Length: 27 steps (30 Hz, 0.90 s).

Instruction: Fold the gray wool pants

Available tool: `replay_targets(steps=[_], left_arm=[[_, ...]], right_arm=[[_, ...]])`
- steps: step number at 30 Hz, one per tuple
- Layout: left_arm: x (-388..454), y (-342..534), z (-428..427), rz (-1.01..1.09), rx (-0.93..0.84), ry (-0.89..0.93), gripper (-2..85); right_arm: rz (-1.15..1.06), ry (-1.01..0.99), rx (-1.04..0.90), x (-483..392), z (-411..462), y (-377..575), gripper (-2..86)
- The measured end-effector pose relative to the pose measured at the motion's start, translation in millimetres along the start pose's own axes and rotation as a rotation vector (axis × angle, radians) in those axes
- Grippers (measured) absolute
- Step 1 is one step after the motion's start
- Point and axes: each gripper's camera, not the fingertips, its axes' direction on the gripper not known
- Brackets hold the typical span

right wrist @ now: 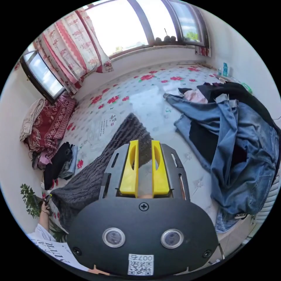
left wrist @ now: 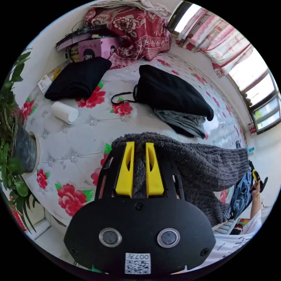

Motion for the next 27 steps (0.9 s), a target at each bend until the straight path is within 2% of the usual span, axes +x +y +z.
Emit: replay_targets(steps=[5, 8, 11, 12, 14, 20, 22, 27], left_arm=[[-32.1, 81.7, -30.5, -0.032, 0.012, -0.05, 10.0], [-56.2, 150.7, -50.8, -0.117, -0.01, -0.102, 9.9], [-83.0, 208.9, -63.3, -0.286, 0.0, -0.025, 9.4], [-91.2, 223.0, -61.0, -0.336, -0.012, 0.05, 9.9], [-96.6, 233.9, -53.7, -0.371, -0.042, 0.099, 10.9], [-63.1, 215.8, -15.8, -0.257, -0.116, 0.011, 10.3], [-49.9, 206.0, -4.5, -0.233, -0.13, -0.067, 5.4], [-26.8, 193.3, -22.3, -0.113, -0.161, -0.091, -0.2]], right_arm=[[0.045, -0.117, -0.089, 48.9, -10.6, 131.7, 6.7], [0.171, -0.074, -0.131, 90.9, -37.1, 217.6, 7.2], [0.303, -0.025, -0.156, 129.4, -64.2, 279.9, 7.6], [0.33, -0.004, -0.159, 140.4, -72.4, 295.9, 7.7], [0.352, 0.021, -0.171, 153.9, -79.3, 311.0, 8.1], [0.382, -0.021, -0.22, 171.6, -59.6, 316.0, 8.3], [0.373, -0.033, -0.224, 167.5, -49.3, 307.7, 7.8], [0.36, -0.082, -0.246, 159.4, -46.2, 278.1, 2.8]])
